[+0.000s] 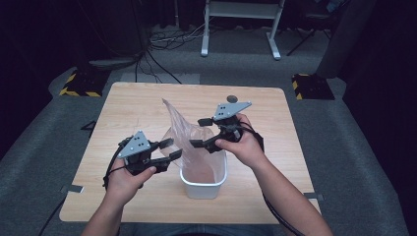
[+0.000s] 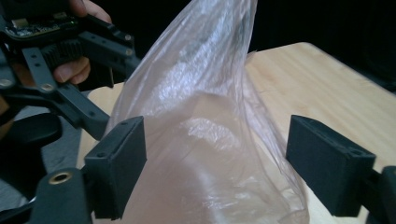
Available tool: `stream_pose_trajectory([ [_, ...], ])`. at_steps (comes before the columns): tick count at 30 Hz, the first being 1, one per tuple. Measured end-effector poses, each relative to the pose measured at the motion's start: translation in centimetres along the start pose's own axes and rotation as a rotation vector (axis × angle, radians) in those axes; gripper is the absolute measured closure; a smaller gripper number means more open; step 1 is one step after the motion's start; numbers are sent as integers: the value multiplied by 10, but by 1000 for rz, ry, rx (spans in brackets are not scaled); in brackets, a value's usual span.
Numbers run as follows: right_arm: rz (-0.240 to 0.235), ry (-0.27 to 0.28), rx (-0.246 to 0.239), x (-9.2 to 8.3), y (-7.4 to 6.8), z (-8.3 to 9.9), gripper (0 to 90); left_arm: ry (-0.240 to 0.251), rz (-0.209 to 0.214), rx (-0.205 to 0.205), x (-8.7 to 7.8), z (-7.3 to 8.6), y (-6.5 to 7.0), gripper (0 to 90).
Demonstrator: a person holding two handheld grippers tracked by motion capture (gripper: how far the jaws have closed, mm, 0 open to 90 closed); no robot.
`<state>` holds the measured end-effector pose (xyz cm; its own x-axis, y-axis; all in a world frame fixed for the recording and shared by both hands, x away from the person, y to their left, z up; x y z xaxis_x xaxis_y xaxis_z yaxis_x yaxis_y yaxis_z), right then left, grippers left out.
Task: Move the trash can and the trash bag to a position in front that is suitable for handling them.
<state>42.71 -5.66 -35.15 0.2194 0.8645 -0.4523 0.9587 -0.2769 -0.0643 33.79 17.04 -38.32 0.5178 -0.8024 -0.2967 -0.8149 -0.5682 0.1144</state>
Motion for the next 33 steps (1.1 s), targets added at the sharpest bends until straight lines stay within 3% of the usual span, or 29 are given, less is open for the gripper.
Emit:
stream_pose_trajectory([
  [1,-20,-6,-2,3,-1,0,219,-5,18,8,1,0,3,662],
  [2,-50,-12,-7,7,-2,1,291,-7,22,23,2,0,3,712],
  [5,-121,-16,-57,6,-7,2,678,-6,26,35,1,0,5,817],
  [7,-113,-21,-112,-1,-13,2,846,-3,18,39,-2,0,5,864],
  [9,-83,-14,-145,-8,-15,2,895,-3,7,45,-8,1,4,883],
  [14,-42,-1,-140,-32,-12,8,899,-14,-32,55,-22,4,0,896],
  [23,30,23,-59,-68,10,28,900,-24,-85,38,-37,7,-9,899],
  [27,37,43,-21,-77,17,31,887,-13,-77,33,-39,5,-8,897],
  [29,14,52,-14,-77,15,30,743,-15,-68,43,-38,5,-5,893],
  [31,-5,59,-38,-75,11,27,579,-13,-47,51,-37,4,0,885],
  [33,-32,75,-54,-73,5,24,475,-13,-29,69,-37,2,4,877],
])
Point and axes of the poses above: each handheld gripper's, and its own axes: x roughly forward along the jaws, z roughly out of its underside, y roughly to its right, the point moved 2 cm from there along x, roughly forward along the jaws, and after that the axes turned 2 degrees about z, right-handed, at the moved point
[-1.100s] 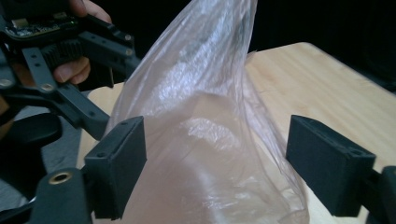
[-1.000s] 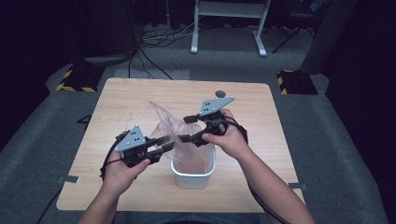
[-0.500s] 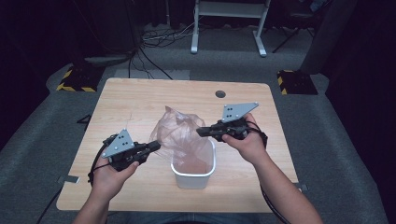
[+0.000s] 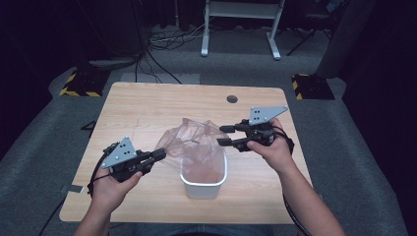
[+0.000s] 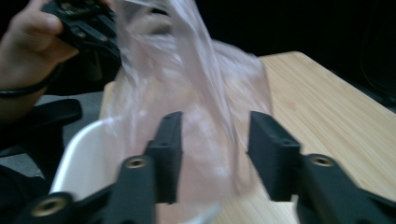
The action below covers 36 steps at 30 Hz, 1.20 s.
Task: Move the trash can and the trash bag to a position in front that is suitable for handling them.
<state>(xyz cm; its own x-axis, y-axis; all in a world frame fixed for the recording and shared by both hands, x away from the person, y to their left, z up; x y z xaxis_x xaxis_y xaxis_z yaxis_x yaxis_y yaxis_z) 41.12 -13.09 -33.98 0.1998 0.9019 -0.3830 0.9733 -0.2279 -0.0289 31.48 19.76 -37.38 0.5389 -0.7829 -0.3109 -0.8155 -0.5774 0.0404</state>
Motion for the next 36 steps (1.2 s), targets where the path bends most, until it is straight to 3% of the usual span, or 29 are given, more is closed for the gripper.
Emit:
stream_pose_trajectory([
  [2,-17,1,-15,3,-5,-3,477,-3,14,19,1,-2,5,877],
  [5,-23,-17,-35,9,-12,-4,564,-17,47,44,2,-2,12,884],
  [7,-30,-11,-43,11,-18,-5,534,-30,70,57,4,-1,16,883],
  [10,-4,6,-68,12,-24,-9,474,-52,103,76,6,0,23,883],
  [15,31,21,-92,13,-29,-15,464,-59,150,80,13,-1,32,853],
  [17,42,-1,-106,14,-30,-14,641,-25,163,64,13,-2,33,747],
  [19,20,-10,-115,13,-31,-12,701,19,136,71,8,-7,30,654],
  [24,37,6,-125,5,-30,-10,797,96,67,75,-7,-16,23,578],
  [29,45,-2,-150,1,-30,-11,849,143,28,83,-14,-24,20,545],
  [31,41,-5,-161,1,-31,-12,852,145,8,93,-15,-27,19,531],
  [34,37,-7,-169,2,-31,-12,854,140,-43,150,-13,-32,16,479],
  [36,29,-13,-172,4,-31,-13,854,120,-47,171,-8,-34,14,441],
])
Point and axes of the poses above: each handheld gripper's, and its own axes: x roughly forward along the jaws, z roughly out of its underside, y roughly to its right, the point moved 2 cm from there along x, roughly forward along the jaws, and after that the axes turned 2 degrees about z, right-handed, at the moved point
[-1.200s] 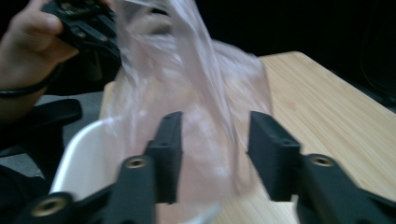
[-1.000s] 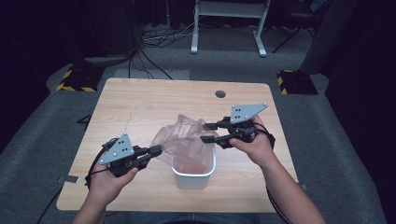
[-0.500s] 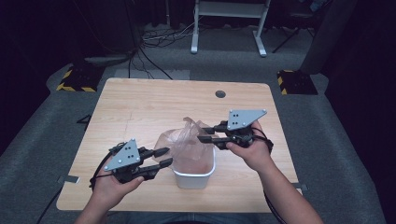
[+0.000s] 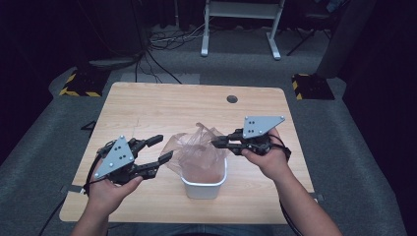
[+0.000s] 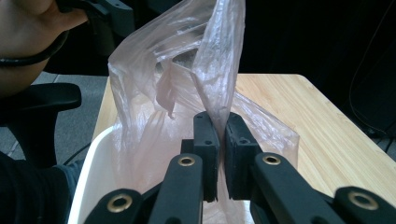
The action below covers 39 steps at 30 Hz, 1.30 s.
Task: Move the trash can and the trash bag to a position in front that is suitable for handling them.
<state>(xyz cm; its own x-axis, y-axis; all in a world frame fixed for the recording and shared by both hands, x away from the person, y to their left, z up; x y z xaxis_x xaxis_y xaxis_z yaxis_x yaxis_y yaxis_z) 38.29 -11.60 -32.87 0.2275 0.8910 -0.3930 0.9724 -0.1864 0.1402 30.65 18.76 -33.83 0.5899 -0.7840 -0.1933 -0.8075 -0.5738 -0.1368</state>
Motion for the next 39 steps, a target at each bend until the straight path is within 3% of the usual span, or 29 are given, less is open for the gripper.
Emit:
stream_pose_trajectory([
  [3,-16,2,-3,3,-1,-2,845,-47,-24,18,13,3,-7,380],
  [6,-26,11,-9,8,-2,-3,841,-107,2,-24,27,14,-11,412],
  [8,-23,9,-13,10,-2,-2,841,-134,44,-72,32,20,-9,552],
  [10,-24,8,-12,10,-2,0,848,-153,51,-96,33,24,-9,715],
  [11,-26,8,-11,8,-2,1,851,-153,49,-127,32,26,-10,773],
  [14,-20,6,-3,1,-2,7,867,-137,19,-162,26,29,-17,843],
  [20,-13,16,8,-20,-5,22,881,-108,-43,-209,16,33,-26,885],
  [26,-24,10,-6,-41,-11,36,881,-105,-84,-246,8,41,-33,885],
  [29,-34,10,4,-51,-14,46,876,-109,-60,-266,9,45,-31,843],
  [31,-46,-5,11,-53,-16,51,850,-117,-58,-252,11,45,-27,807],
  [33,-49,-4,26,-52,-18,52,749,-93,-59,-235,13,41,-24,671],
  [35,-32,15,29,-52,-18,49,663,-78,-49,-219,13,36,-21,620],
  [39,-9,74,63,-56,-16,36,514,-35,-68,-140,10,23,-18,499],
])
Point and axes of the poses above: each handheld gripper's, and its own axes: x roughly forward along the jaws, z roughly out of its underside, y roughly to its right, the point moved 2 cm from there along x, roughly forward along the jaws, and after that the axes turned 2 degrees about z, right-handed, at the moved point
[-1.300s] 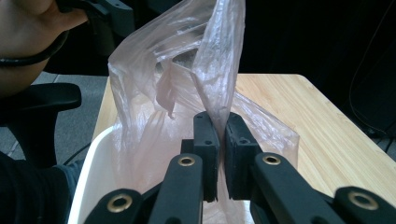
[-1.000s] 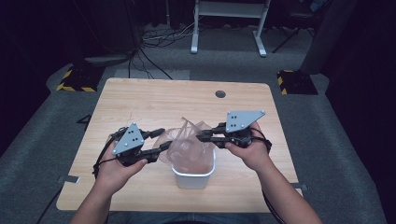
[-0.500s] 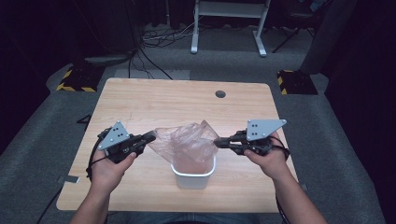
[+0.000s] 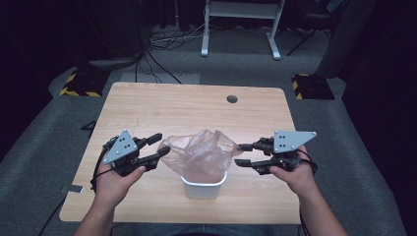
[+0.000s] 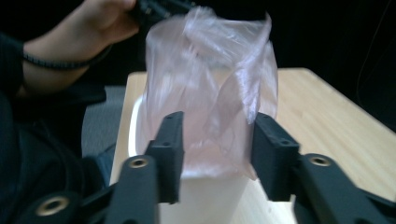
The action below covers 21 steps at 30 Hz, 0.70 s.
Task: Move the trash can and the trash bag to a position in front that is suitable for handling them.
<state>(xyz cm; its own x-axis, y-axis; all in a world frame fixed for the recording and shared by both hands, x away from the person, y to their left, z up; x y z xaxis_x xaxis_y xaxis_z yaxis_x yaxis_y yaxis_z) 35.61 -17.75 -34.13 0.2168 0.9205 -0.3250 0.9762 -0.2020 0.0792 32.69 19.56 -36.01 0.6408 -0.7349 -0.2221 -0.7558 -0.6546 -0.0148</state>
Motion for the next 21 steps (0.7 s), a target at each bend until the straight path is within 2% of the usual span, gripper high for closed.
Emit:
stream_pose_trajectory([
  [3,32,13,19,1,3,-11,464,20,4,25,-1,-6,2,480],
  [6,49,13,20,6,4,-19,408,16,5,73,1,-11,5,449],
  [9,46,20,12,15,3,-29,390,21,38,126,5,-20,12,431],
  [10,39,22,3,17,2,-33,416,28,51,139,6,-23,15,428],
  [12,32,13,-22,22,-1,-39,563,32,71,167,7,-28,19,429],
  [15,-6,-4,-65,31,-8,-47,691,42,112,185,12,-34,26,454],
  [18,-46,-30,-111,41,-15,-49,774,11,154,173,17,-33,31,617],
  [19,-58,-38,-125,43,-18,-49,784,3,161,158,18,-31,31,700],
  [21,-84,-55,-146,45,-23,-46,801,-12,154,122,18,-27,29,775],
])
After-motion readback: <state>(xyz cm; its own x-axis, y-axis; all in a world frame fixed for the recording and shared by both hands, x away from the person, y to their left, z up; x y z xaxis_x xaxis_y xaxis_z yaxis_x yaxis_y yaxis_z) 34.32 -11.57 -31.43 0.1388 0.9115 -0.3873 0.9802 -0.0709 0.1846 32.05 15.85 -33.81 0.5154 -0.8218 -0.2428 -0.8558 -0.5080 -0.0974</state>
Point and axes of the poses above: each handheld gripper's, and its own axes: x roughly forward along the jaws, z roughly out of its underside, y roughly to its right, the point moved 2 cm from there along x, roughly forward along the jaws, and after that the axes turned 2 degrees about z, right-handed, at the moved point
